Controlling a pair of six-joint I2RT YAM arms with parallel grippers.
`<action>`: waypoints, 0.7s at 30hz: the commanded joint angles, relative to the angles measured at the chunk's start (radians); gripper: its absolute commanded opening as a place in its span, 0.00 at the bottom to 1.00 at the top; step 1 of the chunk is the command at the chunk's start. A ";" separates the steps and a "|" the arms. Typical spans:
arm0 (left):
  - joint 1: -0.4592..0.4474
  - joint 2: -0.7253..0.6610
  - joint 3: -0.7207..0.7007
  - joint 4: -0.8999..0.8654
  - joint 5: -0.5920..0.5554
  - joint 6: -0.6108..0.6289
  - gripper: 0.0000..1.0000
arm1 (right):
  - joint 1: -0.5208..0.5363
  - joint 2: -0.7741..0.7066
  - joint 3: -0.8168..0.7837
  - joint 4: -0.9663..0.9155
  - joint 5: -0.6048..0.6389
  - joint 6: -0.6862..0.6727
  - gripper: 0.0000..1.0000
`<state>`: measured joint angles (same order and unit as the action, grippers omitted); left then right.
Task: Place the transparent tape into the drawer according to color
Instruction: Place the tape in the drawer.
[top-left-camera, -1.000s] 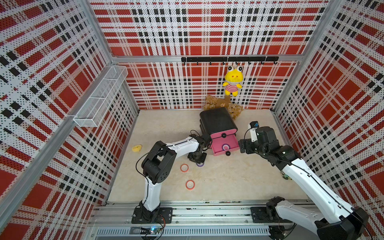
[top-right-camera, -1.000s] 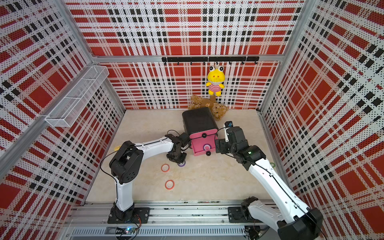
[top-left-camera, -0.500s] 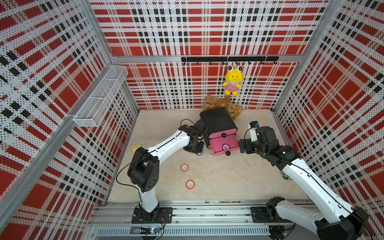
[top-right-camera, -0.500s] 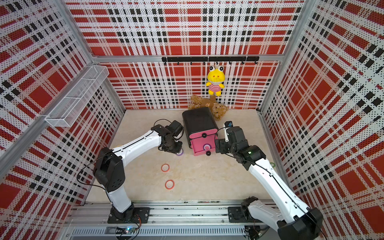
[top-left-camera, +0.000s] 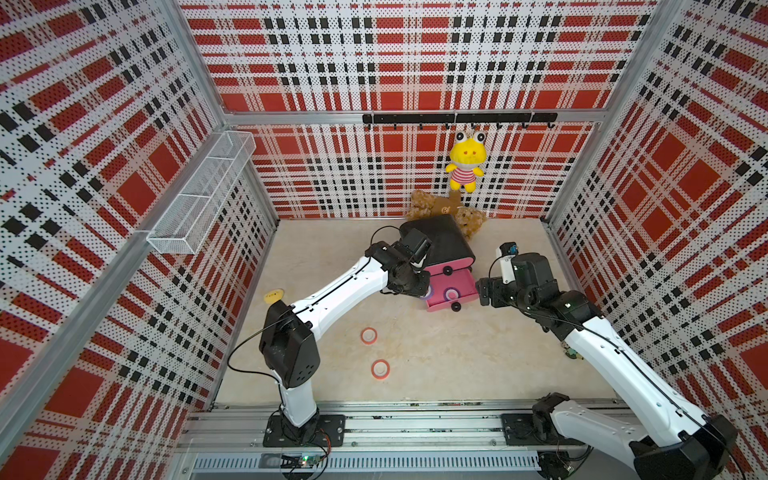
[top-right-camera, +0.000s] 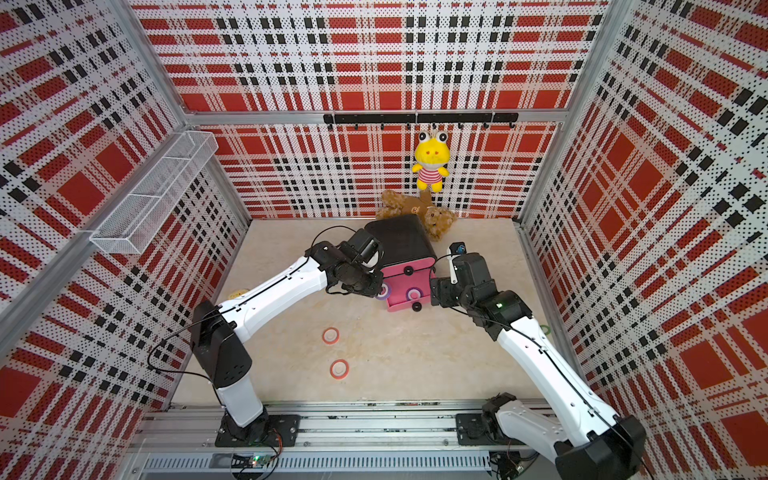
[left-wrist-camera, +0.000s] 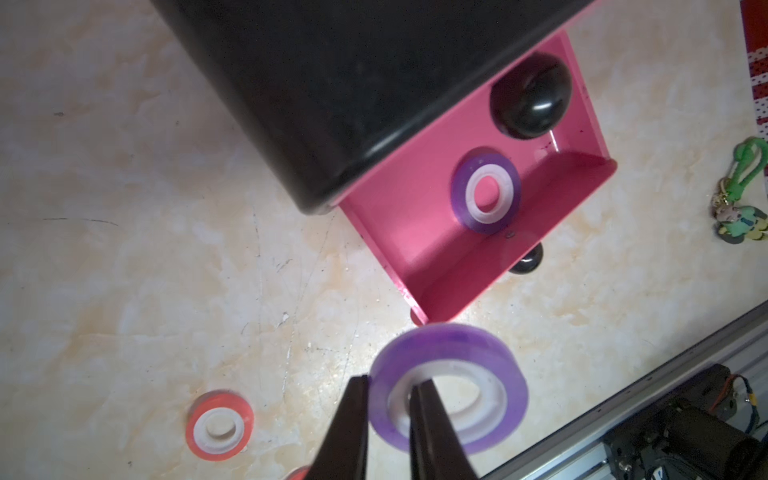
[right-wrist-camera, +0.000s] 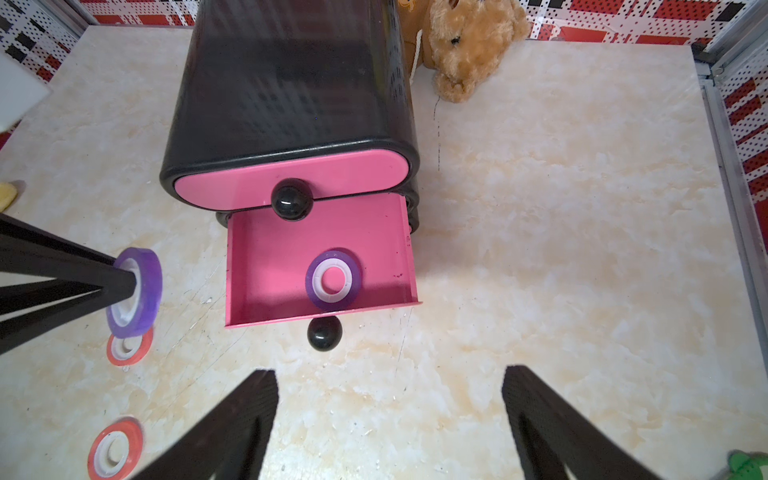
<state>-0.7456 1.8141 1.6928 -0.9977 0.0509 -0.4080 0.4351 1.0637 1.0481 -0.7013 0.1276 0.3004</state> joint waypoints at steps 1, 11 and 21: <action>-0.013 0.051 0.040 0.028 0.010 -0.021 0.00 | -0.010 -0.017 0.005 -0.002 0.009 0.008 0.93; -0.041 0.188 0.156 0.042 -0.038 -0.037 0.00 | -0.010 -0.034 -0.003 -0.004 0.015 0.008 0.94; -0.043 0.231 0.200 0.043 -0.043 -0.038 0.44 | -0.016 -0.043 -0.008 -0.009 0.012 0.004 0.94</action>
<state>-0.7822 2.0281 1.8580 -0.9619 0.0185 -0.4469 0.4286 1.0386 1.0477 -0.7021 0.1349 0.3038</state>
